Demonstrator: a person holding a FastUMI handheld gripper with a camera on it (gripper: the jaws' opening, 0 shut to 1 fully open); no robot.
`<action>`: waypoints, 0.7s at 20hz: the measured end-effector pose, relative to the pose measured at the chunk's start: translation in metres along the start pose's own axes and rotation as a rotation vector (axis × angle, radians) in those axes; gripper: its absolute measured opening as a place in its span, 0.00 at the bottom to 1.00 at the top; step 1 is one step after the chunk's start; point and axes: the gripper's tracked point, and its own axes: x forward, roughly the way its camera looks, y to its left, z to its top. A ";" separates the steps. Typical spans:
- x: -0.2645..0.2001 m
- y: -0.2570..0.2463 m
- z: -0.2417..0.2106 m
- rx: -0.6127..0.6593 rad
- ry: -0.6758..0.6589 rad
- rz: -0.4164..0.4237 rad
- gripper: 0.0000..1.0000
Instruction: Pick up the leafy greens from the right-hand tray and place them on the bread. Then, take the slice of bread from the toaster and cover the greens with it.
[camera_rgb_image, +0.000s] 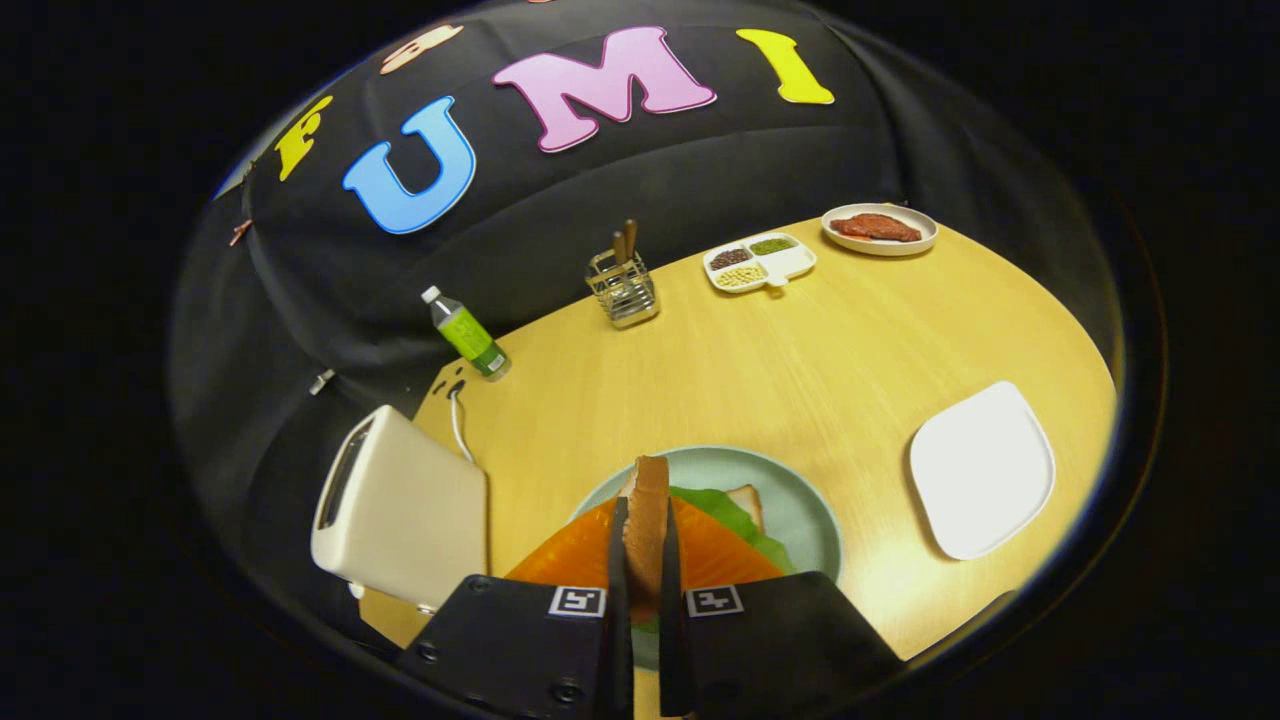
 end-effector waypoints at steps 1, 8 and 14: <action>0.004 -0.008 -0.005 -0.038 0.016 -0.015 0.14; 0.020 -0.035 -0.025 -0.256 0.049 -0.085 0.28; 0.016 -0.057 -0.015 -0.341 0.035 -0.169 0.77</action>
